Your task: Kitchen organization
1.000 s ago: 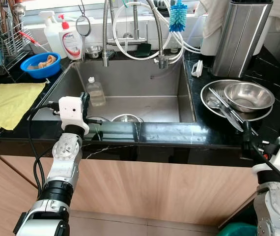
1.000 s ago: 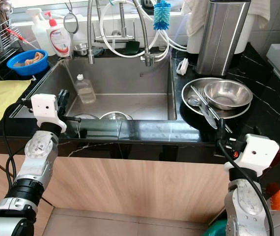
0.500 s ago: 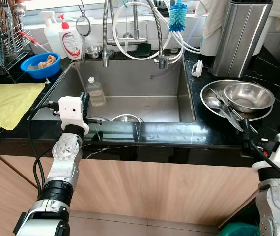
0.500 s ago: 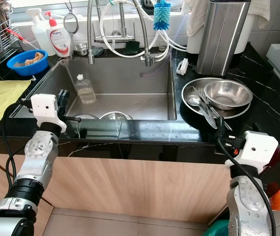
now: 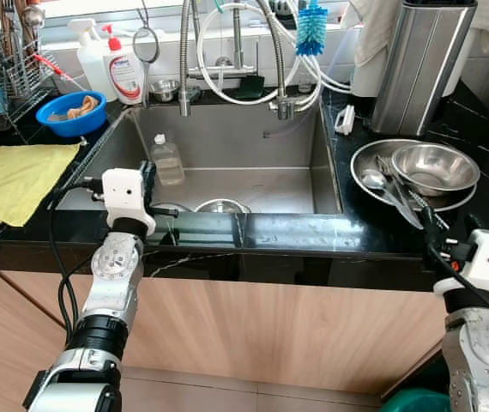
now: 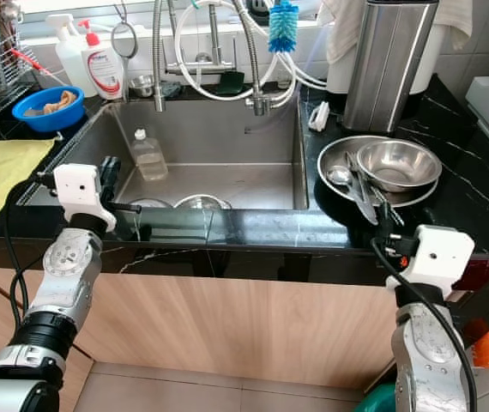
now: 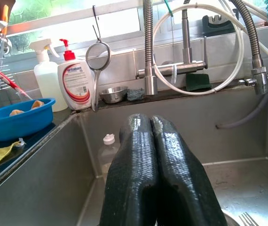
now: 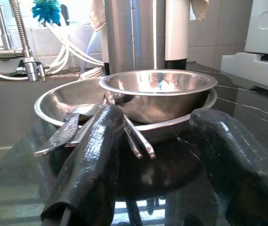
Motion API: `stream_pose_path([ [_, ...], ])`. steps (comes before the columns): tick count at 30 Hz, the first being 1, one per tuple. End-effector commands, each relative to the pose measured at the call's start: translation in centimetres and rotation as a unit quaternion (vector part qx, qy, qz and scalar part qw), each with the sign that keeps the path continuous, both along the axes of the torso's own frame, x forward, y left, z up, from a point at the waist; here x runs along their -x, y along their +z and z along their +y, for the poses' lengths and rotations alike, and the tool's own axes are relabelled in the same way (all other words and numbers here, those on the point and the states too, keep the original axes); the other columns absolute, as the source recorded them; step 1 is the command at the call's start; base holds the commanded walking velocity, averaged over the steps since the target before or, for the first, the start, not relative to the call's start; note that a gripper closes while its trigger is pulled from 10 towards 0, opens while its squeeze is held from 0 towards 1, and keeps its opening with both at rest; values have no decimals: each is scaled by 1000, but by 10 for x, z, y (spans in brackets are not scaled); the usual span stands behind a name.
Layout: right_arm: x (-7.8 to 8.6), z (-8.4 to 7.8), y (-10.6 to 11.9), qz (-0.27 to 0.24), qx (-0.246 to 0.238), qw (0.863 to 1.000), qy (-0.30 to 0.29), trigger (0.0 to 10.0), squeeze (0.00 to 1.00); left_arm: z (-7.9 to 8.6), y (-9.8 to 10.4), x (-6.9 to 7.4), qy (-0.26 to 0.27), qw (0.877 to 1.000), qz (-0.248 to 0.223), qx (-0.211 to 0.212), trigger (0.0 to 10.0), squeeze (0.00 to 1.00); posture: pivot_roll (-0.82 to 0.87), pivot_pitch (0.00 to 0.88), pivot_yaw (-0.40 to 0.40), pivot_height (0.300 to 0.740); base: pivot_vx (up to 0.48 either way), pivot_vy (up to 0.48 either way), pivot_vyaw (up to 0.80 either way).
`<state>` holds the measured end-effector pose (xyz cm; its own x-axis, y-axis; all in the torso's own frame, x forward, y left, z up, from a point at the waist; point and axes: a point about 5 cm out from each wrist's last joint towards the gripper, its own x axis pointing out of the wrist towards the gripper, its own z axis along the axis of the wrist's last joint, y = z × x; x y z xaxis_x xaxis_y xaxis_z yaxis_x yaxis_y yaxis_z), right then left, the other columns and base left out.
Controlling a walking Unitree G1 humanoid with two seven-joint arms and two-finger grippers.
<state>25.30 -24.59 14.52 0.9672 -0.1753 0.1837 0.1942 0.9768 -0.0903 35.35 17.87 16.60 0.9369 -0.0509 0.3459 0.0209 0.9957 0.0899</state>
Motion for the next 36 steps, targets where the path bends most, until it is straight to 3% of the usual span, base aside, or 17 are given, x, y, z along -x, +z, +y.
stream_pose_path([
  [1,-4,4,-3,11,-4,1000,10,0,0,1,4,-1,5,1000,-3,-4,10000,0,-74,0,87,740,0,0,0],
  [36,-13,20,7,5,0,998,67,0,0,2,7,-3,9,1000,-9,-1,10000,0,-68,0,83,740,0,0,0],
])
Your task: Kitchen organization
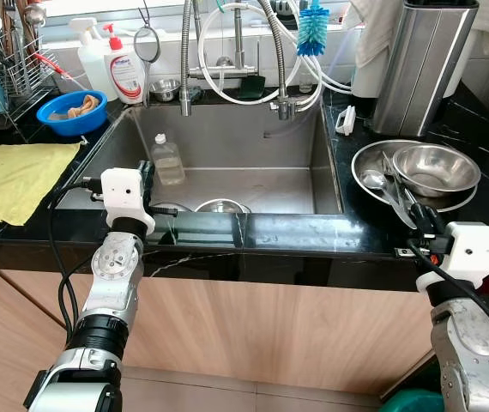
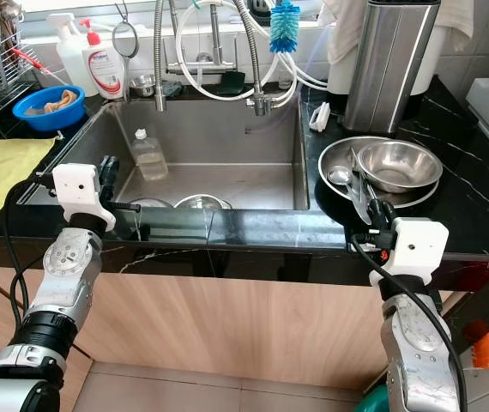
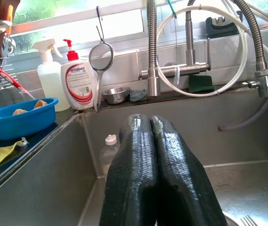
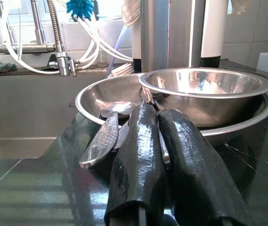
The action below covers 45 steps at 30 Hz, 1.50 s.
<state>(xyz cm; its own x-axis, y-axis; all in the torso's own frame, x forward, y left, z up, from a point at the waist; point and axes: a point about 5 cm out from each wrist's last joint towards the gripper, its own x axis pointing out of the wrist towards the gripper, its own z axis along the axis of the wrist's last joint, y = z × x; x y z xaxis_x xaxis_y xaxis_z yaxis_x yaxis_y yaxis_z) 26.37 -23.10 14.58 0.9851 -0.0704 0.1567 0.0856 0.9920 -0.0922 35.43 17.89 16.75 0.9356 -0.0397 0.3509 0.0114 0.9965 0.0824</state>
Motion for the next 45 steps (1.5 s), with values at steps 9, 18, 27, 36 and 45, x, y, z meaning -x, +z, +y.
stream_pose_path([
  [9,-7,12,24,-42,1,999,28,10000,0,1,6,-3,3,1000,-7,-4,10000,0,-67,0,83,740,0,0,0],
  [18,-10,24,45,-81,6,995,59,10000,0,0,8,-4,4,1000,-10,-2,10000,0,-65,0,80,740,0,0,0],
  [27,-27,57,73,-88,64,981,163,10000,0,1,9,-5,7,1000,-11,-1,10000,0,-67,0,80,740,0,0,0],
  [36,-59,80,88,-49,130,964,227,10000,0,2,10,-6,9,1000,-13,-1,10000,0,-62,0,77,740,0,0,0],
  [45,-89,95,64,54,109,960,253,10000,0,3,10,-7,10,1000,-10,-2,10000,0,-48,0,71,740,0,0,0],
])
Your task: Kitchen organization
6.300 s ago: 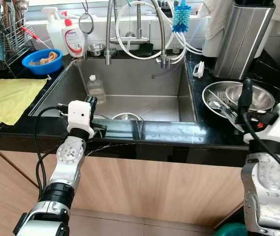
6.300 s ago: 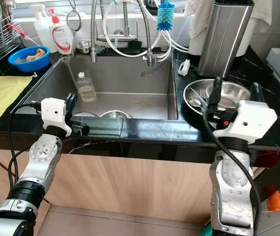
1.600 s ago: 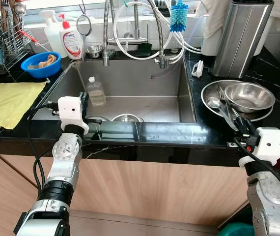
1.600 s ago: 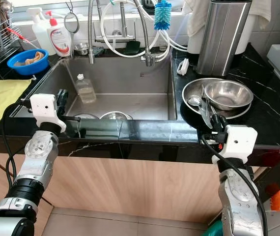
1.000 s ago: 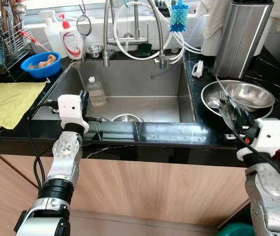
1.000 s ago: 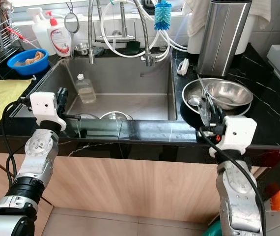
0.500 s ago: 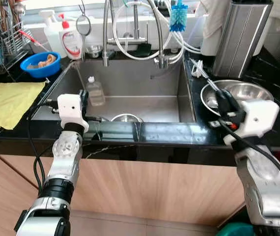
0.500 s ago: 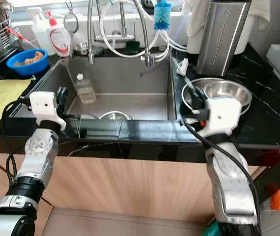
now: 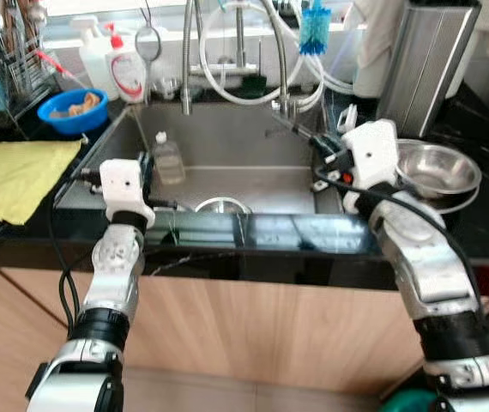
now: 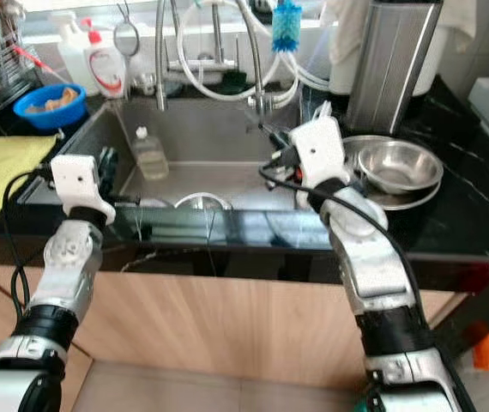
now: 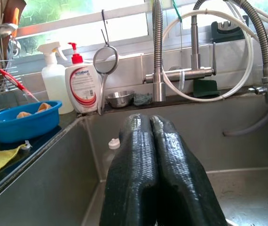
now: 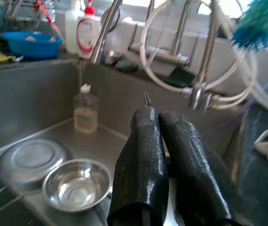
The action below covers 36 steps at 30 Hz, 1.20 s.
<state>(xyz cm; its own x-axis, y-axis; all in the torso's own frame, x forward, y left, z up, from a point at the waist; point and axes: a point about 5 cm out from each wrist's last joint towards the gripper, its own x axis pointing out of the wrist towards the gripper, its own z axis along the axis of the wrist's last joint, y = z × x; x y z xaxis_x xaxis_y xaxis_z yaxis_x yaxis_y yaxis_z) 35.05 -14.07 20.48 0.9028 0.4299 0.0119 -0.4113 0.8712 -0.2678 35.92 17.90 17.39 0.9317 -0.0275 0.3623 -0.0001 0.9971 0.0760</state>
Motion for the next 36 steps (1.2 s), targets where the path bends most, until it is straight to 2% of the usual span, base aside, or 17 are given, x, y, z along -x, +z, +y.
stream_pose_path([
  [1,-7,4,-4,26,3,1000,5,10000,0,3,4,-2,5,1000,-4,-5,10000,0,-47,0,70,740,0,0,0],
  [5,-14,-3,-24,80,-8,996,-23,10000,0,3,3,-1,4,1000,-2,-6,10000,0,-43,0,69,740,0,0,0],
  [12,-17,-10,-31,92,-18,994,-47,10000,0,3,1,-1,1,1000,1,-7,10000,0,-44,0,72,740,0,0,0],
  [13,-18,-11,-32,93,-20,994,-51,10000,592,3,1,-1,1,1000,1,-7,10000,0,-45,0,72,740,0,0,0],
  [14,-18,-11,-33,94,-24,994,-51,10000,1000,3,1,-1,0,1000,2,-7,10000,0,-45,0,73,740,0,0,0],
  [27,-22,-7,-23,65,-35,996,-50,10000,1000,2,0,-1,-2,1000,2,-8,10000,0,-39,0,72,740,0,0,0],
  [28,-21,-6,-11,13,-19,998,-54,10000,106,2,0,-1,-2,1000,2,-9,10000,0,-36,0,71,740,0,0,0],
  [29,-21,-5,-7,-2,-19,998,-56,10000,0,3,0,-1,-2,1000,2,-9,10000,0,-36,0,71,740,0,0,0],
  [30,-18,-4,4,-47,-12,997,-64,10000,0,4,0,0,0,1000,2,-10,10000,0,-35,0,70,740,0,0,0],
  [32,-16,-3,12,-76,-11,995,-69,10000,0,4,0,0,0,1000,2,-10,10000,0,-34,0,69,740,0,0,0],
  [33,-11,-2,19,-105,-19,991,-79,10000,0,4,0,0,0,1000,2,-10,10000,0,-34,0,69,740,0,0,0],
  [36,0,0,27,-148,-31,984,-97,10000,0,4,-1,1,0,1000,2,-11,10000,0,-33,0,67,740,0,0,0],
])
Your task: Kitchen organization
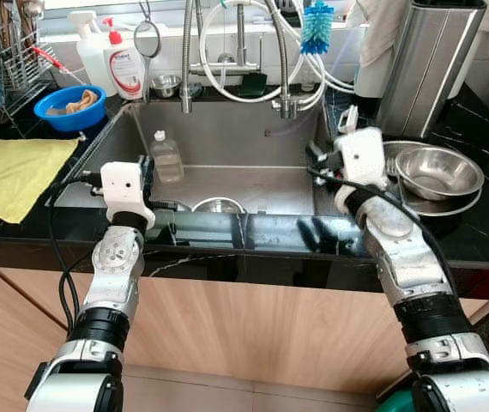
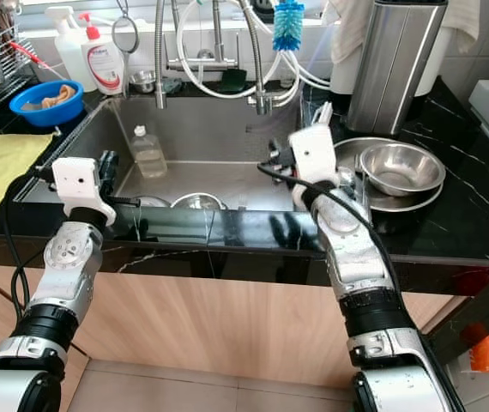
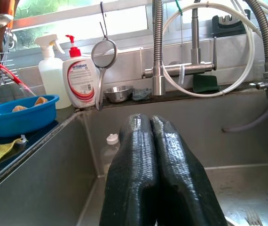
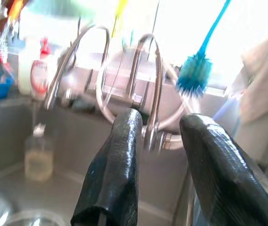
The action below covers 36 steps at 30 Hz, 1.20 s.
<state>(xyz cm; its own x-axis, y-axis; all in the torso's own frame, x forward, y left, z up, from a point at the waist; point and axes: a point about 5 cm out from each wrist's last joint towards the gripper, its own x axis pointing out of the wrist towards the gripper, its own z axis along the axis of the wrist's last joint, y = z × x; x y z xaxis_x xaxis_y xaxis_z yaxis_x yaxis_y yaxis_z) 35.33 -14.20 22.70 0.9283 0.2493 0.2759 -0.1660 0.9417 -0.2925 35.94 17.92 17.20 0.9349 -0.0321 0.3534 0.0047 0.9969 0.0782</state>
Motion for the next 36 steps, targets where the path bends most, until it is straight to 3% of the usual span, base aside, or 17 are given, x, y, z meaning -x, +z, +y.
stream_pose_path([
  [1,13,2,6,-39,2,999,-13,10000,0,3,1,1,1,1000,-2,-10,10000,0,-33,0,66,740,0,0,0],
  [6,40,-4,3,-81,-20,996,-46,10000,0,3,-1,2,0,1000,-1,-10,10000,0,-32,0,62,740,0,0,0],
  [8,42,-5,2,-84,-21,995,-50,10000,0,3,-1,2,0,1000,-1,-10,10000,0,-32,0,62,740,0,0,0],
  [9,55,-15,-3,-88,-41,992,-84,10000,0,4,-1,2,0,1000,0,-10,10000,0,-36,0,63,740,0,0,0],
  [11,61,-20,-5,-89,-45,990,-96,10000,0,4,-2,2,0,1000,0,-10,10000,0,-41,0,66,740,0,0,0],
  [12,72,-28,-7,-91,-46,988,-112,10000,1000,3,-2,2,-1,1000,2,-10,10000,0,-51,0,72,740,0,0,0],
  [17,85,-37,-7,-99,-48,985,-131,10000,1000,2,-3,2,-4,1000,4,-10,10000,0,-56,0,76,740,0,0,0],
  [18,97,-47,-11,-99,-44,981,-162,10000,1000,1,-3,2,-6,1000,5,-10,10000,0,-61,0,78,740,0,0,0],
  [20,102,-50,-13,-98,-44,979,-175,10000,1000,1,-3,2,-6,1000,5,-10,10000,0,-61,0,78,740,0,0,0],
  [27,125,-55,-38,-52,-42,977,-201,10000,1000,0,-5,3,-9,1000,9,-10,10000,0,-67,0,82,740,0,0,0],
  [28,127,-57,-47,-30,-51,976,-208,10000,0,-1,-5,3,-10,1000,10,-10,10000,0,-71,0,84,740,0,0,0],
  [36,120,-61,-59,7,-52,979,-198,10000,0,-3,-5,2,-13,1000,9,-8,10000,0,-67,0,83,740,0,0,0],
])
